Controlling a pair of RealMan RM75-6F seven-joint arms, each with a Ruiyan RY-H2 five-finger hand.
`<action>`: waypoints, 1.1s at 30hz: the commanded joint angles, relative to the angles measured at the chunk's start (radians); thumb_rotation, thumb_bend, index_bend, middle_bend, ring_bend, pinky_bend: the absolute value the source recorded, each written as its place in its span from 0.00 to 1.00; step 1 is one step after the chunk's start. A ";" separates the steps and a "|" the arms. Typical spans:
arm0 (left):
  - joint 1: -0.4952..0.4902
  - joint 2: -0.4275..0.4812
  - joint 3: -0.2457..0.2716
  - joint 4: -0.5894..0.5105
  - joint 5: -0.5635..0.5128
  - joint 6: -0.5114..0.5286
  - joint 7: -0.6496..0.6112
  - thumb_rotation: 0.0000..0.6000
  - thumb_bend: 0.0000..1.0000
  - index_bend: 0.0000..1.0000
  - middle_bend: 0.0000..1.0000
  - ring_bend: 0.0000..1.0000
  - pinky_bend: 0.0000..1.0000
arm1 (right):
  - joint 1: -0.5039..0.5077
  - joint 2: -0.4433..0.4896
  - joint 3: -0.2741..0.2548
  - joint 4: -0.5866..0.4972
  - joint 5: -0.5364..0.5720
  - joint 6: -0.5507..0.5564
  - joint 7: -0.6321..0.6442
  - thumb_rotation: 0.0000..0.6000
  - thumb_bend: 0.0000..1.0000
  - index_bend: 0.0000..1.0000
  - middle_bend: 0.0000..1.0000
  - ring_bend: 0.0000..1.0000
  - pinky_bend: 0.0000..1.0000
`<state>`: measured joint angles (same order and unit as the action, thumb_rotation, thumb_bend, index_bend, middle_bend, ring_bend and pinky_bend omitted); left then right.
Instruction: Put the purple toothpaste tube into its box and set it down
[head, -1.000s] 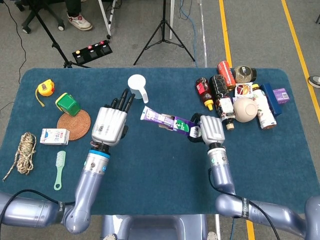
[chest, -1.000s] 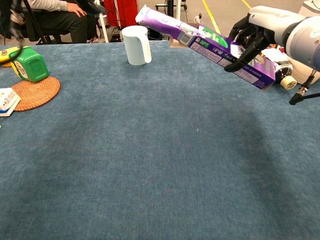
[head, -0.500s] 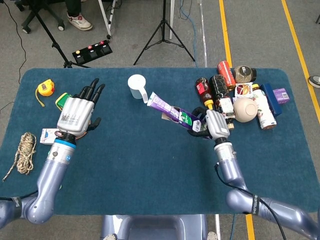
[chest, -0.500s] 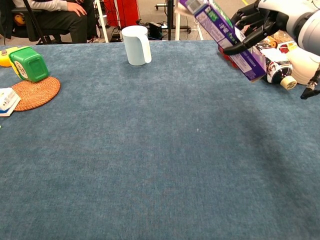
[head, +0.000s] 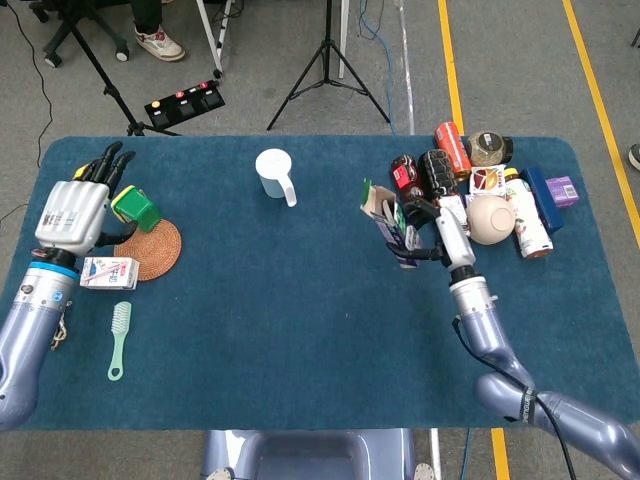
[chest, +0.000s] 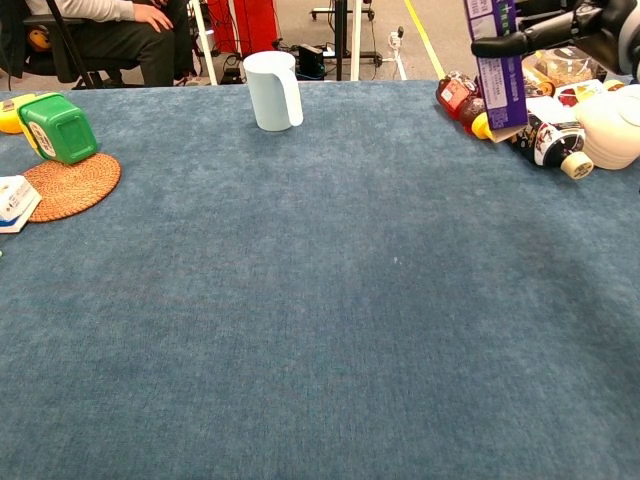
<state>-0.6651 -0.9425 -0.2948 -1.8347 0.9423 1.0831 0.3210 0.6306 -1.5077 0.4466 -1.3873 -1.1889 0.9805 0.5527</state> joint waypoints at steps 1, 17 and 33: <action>0.013 0.022 -0.004 0.014 0.013 -0.015 -0.038 1.00 0.27 0.03 0.01 0.12 0.44 | -0.008 -0.009 0.007 0.034 -0.011 -0.004 0.067 1.00 0.53 0.63 0.71 0.70 0.73; 0.039 0.039 0.042 0.025 0.073 -0.044 -0.089 1.00 0.27 0.03 0.00 0.12 0.44 | 0.029 0.045 -0.193 0.150 -0.122 0.005 -0.557 1.00 0.53 0.62 0.70 0.69 0.73; 0.067 0.013 0.084 0.110 0.103 -0.071 -0.150 1.00 0.27 0.03 0.00 0.11 0.44 | 0.039 0.031 -0.253 0.018 0.109 -0.056 -1.008 1.00 0.53 0.60 0.69 0.68 0.73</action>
<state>-0.6000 -0.9264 -0.2144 -1.7300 1.0428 1.0155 0.1747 0.6644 -1.4599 0.2019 -1.3677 -1.1074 0.9336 -0.4359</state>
